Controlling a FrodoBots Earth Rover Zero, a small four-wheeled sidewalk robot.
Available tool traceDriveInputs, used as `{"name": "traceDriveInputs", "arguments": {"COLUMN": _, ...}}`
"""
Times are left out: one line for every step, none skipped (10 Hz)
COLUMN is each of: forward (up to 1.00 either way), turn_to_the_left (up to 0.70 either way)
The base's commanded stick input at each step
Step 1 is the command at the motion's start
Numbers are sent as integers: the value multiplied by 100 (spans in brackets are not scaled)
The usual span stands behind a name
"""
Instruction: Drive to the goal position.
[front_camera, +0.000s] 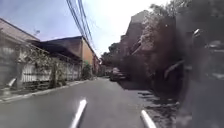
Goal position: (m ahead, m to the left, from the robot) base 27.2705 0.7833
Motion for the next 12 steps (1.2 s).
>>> {"name": "traceDriveInputs", "arguments": {"forward": 100, "turn_to_the_left": 0}}
{"name": "traceDriveInputs", "arguments": {"forward": 100, "turn_to_the_left": 0}}
{"name": "traceDriveInputs", "arguments": {"forward": 100, "turn_to_the_left": 0}}
{"name": "traceDriveInputs", "arguments": {"forward": 100, "turn_to_the_left": 0}}
{"name": "traceDriveInputs", "arguments": {"forward": 100, "turn_to_the_left": 0}}
{"name": "traceDriveInputs", "arguments": {"forward": 100, "turn_to_the_left": 0}}
{"name": "traceDriveInputs", "arguments": {"forward": 100, "turn_to_the_left": 0}}
{"name": "traceDriveInputs", "arguments": {"forward": 100, "turn_to_the_left": 0}}
{"name": "traceDriveInputs", "arguments": {"forward": 100, "turn_to_the_left": 0}}
{"name": "traceDriveInputs", "arguments": {"forward": 100, "turn_to_the_left": 0}}
{"name": "traceDriveInputs", "arguments": {"forward": 100, "turn_to_the_left": 0}}
{"name": "traceDriveInputs", "arguments": {"forward": 100, "turn_to_the_left": -2}}
